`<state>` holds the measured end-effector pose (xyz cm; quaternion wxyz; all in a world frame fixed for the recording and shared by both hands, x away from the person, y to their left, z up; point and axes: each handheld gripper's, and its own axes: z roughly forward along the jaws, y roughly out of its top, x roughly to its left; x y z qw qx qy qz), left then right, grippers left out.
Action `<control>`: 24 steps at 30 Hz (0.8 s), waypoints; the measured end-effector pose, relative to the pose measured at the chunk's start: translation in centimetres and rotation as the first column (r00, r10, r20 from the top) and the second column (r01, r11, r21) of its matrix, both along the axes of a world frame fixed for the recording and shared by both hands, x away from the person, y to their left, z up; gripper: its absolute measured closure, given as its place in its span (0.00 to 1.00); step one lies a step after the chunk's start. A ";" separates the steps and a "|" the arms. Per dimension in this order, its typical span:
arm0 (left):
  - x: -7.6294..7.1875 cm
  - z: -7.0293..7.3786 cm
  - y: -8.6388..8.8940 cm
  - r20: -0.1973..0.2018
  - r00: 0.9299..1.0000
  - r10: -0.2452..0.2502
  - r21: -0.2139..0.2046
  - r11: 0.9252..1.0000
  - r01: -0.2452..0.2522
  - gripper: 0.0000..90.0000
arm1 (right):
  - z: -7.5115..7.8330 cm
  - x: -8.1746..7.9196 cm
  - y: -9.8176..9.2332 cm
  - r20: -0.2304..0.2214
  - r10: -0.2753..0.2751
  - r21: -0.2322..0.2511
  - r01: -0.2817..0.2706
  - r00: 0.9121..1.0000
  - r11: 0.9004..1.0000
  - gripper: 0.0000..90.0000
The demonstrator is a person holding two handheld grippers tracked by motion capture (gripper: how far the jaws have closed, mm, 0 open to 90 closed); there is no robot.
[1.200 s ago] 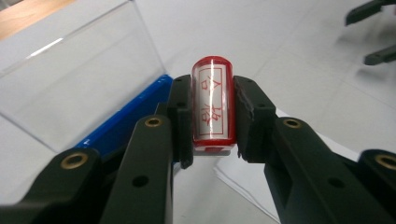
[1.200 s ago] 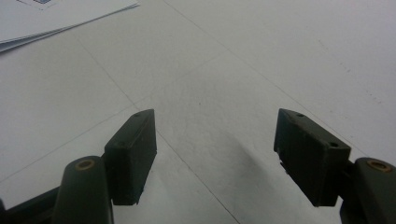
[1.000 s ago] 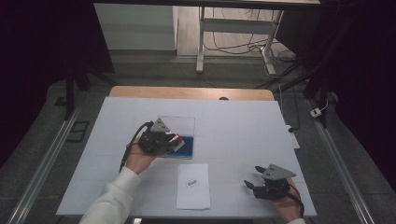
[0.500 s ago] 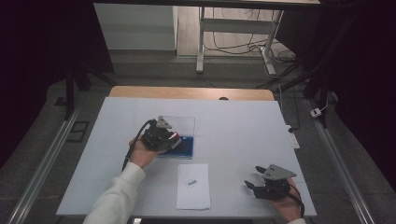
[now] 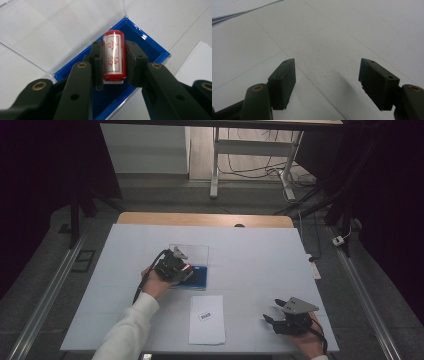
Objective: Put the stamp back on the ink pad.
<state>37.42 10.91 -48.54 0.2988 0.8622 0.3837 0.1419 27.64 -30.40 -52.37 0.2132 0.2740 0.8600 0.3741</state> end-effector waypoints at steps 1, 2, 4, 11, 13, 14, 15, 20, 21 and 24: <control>0.0 -0.1 0.0 -0.002 1.000 -0.002 0.002 1.000 0.002 0.77 | 0.0 0.0 0.0 0.002 -0.001 -0.001 0.001 1.000 1.000 0.33; 0.0 -0.1 0.0 -0.002 1.000 -0.002 0.002 1.000 0.002 0.77 | 0.0 0.0 0.0 0.002 -0.001 -0.001 0.001 1.000 1.000 0.33; 0.0 -0.2 -0.1 -0.005 1.000 -0.004 0.003 1.000 0.004 0.76 | 0.0 -0.1 0.0 0.000 -0.003 -0.002 0.003 1.000 1.000 0.33; -0.1 -0.3 0.2 -0.004 1.000 -0.007 -0.016 1.000 0.007 0.73 | -0.1 -0.1 0.0 -0.001 -0.001 -0.009 0.001 1.000 1.000 0.33; -0.2 -0.1 0.4 0.007 1.000 0.001 -0.027 1.000 -0.001 0.62 | -0.1 -0.1 0.0 -0.004 0.000 -0.007 0.000 1.000 1.000 0.33; -0.4 0.0 0.5 0.016 1.000 0.003 -0.040 0.999 -0.003 0.57 | -0.1 -0.1 -0.1 -0.007 -0.001 -0.003 0.001 1.000 1.000 0.33; -0.6 0.2 0.6 0.025 1.000 0.008 -0.059 0.998 -0.007 0.53 | -0.1 -0.1 -0.1 -0.005 -0.001 -0.004 0.001 1.000 1.000 0.33; -1.8 1.0 1.4 0.078 0.997 0.024 -0.111 0.994 -0.016 0.40 | -0.1 -0.2 -0.3 -0.004 -0.005 -0.002 0.005 1.000 1.000 0.33; -2.7 1.3 1.9 0.098 0.995 0.029 -0.128 0.992 -0.017 0.39 | -0.1 -0.2 -0.3 -0.005 -0.004 -0.003 0.004 1.000 1.000 0.33; -4.2 1.6 2.6 0.125 0.992 0.031 -0.143 0.990 -0.013 0.36 | -0.1 -0.2 -0.3 -0.004 -0.003 -0.003 0.003 1.000 1.000 0.33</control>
